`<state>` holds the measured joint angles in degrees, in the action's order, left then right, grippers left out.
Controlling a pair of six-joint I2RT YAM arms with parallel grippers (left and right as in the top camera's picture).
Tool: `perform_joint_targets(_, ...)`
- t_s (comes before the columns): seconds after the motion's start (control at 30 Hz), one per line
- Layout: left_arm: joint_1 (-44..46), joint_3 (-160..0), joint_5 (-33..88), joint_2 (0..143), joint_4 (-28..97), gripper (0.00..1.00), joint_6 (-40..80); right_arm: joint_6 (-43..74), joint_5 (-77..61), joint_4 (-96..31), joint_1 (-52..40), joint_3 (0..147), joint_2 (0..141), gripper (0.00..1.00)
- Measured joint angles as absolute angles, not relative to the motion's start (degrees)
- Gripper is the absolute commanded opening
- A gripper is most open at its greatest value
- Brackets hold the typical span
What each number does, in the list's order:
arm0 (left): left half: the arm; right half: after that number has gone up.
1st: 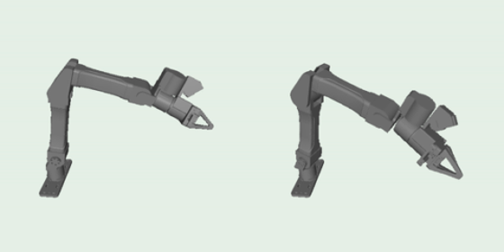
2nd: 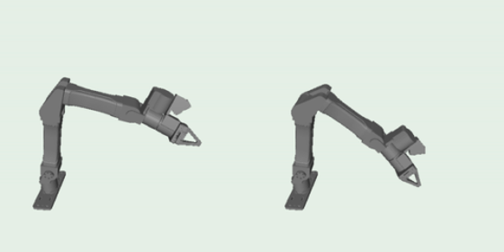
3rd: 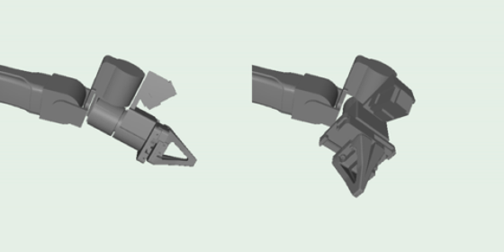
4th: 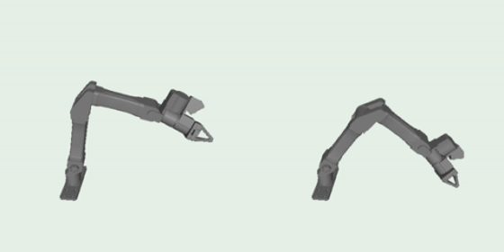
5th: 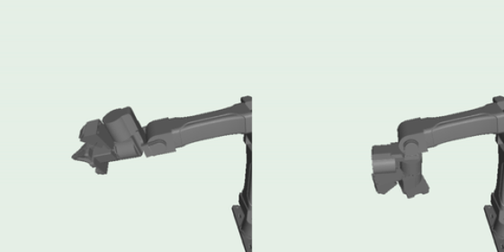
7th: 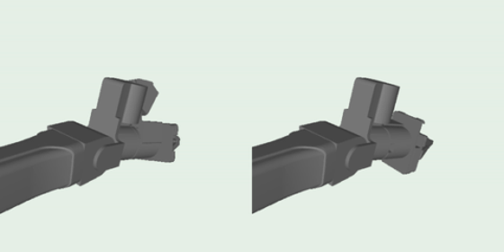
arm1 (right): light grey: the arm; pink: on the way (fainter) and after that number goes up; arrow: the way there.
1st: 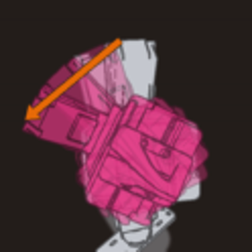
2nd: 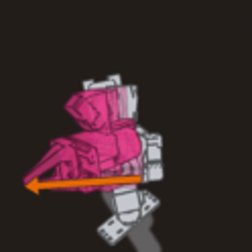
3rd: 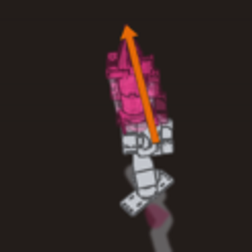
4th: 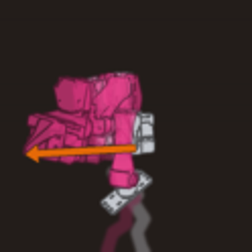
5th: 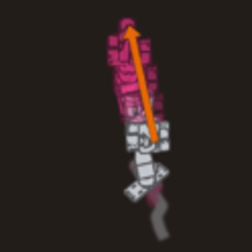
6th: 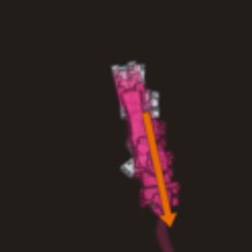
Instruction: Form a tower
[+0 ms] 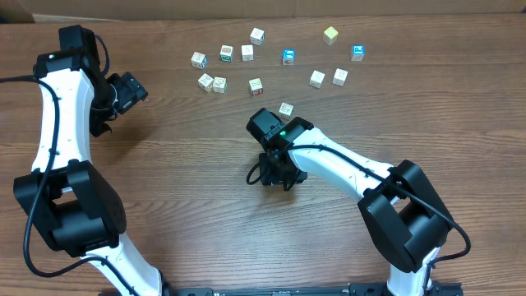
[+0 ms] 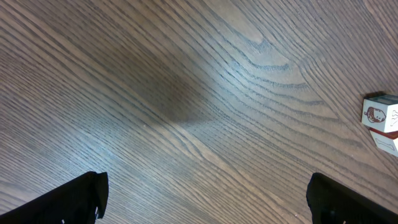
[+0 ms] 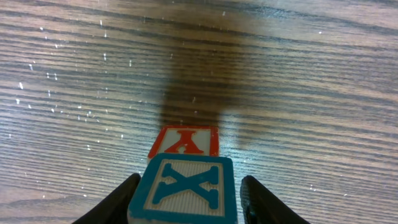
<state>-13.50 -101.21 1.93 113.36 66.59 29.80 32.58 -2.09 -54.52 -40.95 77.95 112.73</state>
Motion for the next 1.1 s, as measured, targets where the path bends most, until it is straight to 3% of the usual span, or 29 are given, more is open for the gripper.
perform_joint_targets(0.27, -13.50, -101.21, 1.93, 113.36, 66.59, 1.00, 29.80, 32.60, -1.43, -54.46, -42.50, 77.95, 113.27, 0.48)
perform_joint_targets(0.47, -13.50, -101.21, 1.93, 113.36, 66.61, 1.00, 29.80, 32.62, -1.19, -54.11, -42.85, 77.95, 114.17, 0.36)
perform_joint_targets(0.77, -13.50, -101.21, 1.93, 113.36, 66.61, 0.99, 29.80, 32.60, -1.04, -53.82, -42.85, 77.95, 114.17, 0.34)
perform_joint_targets(0.87, -13.50, -101.21, 1.93, 113.36, 66.61, 1.00, 29.80, 32.62, -1.04, -53.80, -42.85, 77.95, 114.17, 0.26)
perform_joint_targets(0.9, -13.50, -101.21, 1.93, 113.36, 66.61, 1.00, 29.80, 32.77, -1.04, -53.84, -42.85, 77.95, 114.17, 0.26)
perform_joint_targets(1.0, -13.50, -101.21, 1.93, 113.36, 66.61, 1.00, 29.80, 32.53, -1.02, -53.78, -42.85, 77.97, 114.17, 0.43)
perform_joint_targets(1.1, -13.50, -101.21, 1.93, 113.36, 66.59, 1.00, 29.80, 32.42, -1.06, -53.78, -42.85, 77.97, 114.24, 0.53)
